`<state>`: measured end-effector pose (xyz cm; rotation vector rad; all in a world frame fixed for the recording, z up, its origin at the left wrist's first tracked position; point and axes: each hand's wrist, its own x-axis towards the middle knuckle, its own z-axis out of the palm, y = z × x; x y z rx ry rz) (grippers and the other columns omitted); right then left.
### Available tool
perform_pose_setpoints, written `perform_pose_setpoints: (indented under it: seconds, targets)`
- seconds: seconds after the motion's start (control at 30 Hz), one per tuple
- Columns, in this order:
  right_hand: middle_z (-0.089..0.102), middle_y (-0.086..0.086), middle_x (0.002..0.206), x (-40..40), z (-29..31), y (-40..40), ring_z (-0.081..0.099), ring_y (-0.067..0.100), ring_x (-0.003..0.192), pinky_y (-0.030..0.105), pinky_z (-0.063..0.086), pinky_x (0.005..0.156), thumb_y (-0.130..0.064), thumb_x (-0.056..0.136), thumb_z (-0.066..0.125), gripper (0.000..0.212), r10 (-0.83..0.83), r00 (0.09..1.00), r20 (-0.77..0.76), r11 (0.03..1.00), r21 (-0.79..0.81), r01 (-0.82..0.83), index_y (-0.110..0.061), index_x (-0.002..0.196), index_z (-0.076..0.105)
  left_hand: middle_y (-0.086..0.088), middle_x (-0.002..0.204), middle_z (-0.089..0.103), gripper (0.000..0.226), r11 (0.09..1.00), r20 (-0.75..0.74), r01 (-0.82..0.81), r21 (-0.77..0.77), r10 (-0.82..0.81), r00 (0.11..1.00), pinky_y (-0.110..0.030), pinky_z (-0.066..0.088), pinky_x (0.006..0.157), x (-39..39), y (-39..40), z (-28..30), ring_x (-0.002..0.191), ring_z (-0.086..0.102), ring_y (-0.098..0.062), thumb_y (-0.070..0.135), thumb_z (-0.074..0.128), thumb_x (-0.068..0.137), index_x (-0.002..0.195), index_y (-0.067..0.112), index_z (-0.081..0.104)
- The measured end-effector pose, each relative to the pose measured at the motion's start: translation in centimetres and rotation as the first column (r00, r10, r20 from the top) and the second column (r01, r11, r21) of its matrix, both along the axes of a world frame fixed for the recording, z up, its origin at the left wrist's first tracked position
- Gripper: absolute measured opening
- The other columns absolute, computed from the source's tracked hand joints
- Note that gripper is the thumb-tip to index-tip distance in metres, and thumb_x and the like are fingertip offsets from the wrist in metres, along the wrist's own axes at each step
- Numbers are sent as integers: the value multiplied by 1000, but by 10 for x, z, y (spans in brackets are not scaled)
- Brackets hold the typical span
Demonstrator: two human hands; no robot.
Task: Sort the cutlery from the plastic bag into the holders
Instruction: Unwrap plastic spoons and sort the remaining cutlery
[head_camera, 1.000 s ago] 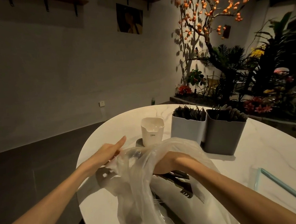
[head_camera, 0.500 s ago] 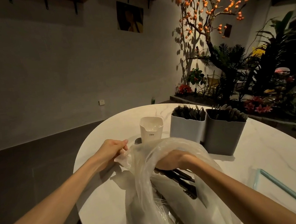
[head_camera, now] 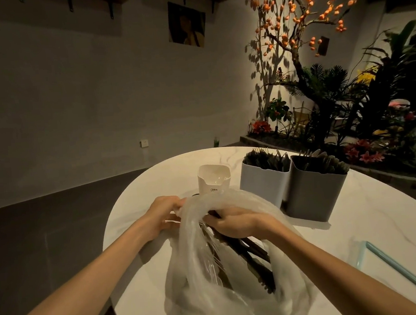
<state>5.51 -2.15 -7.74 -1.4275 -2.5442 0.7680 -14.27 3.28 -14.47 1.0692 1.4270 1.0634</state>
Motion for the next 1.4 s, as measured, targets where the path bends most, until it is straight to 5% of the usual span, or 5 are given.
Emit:
perform_pose_setpoints:
  seconds: [0.3, 0.57, 0.97, 1.13, 1.4]
  targets:
    - [64, 19, 106, 4, -8, 5, 62, 27, 93, 40, 52, 92, -21, 102, 47, 22, -2, 999, -37, 999, 43, 4, -6, 112, 60, -15, 85, 62, 12, 984, -37, -128, -122, 124, 992, -31, 57, 56, 0, 1, -5, 67, 63, -28, -2, 51, 83, 83, 5, 61]
    - [67, -4, 84, 6, -10, 9, 66, 4, 70, 24, 57, 84, -19, 105, 49, 21, 42, 970, -241, 989, -130, -75, -3, 113, 59, -9, 59, 49, 24, 968, -146, -213, -130, 194, 970, -20, 38, 34, 3, -5, -10, 38, 42, -21, -7, 51, 84, 63, 5, 52]
    - [60, -3, 78, 27, 10, 15, 57, 7, 72, 26, 48, 73, -21, 108, 44, 16, 73, 836, -543, 997, 42, -60, -13, 97, 53, -7, 80, 73, 16, 934, -524, -352, 63, 331, 785, -35, 56, 69, -1, 3, -6, 70, 66, -28, 26, 58, 90, 80, 14, 61]
    - [61, -4, 78, 30, 10, 19, 57, 9, 73, 26, 48, 74, -21, 108, 43, 16, 28, 831, -555, 999, -10, -40, -14, 97, 53, 3, 106, 72, 35, 805, 46, -113, 582, 106, 993, -29, 50, 91, 25, -15, 46, 105, 66, -15, 48, 49, 98, 105, 20, 68]
    - [60, -9, 77, 32, 17, 11, 56, 3, 71, 22, 50, 75, -24, 107, 46, 20, -20, 826, -563, 1000, -28, 5, -8, 105, 57, -4, 93, 72, 16, 807, 186, -135, 574, 32, 982, -42, 48, 79, 43, -25, 62, 86, 61, -27, 28, 68, 95, 93, 14, 73]
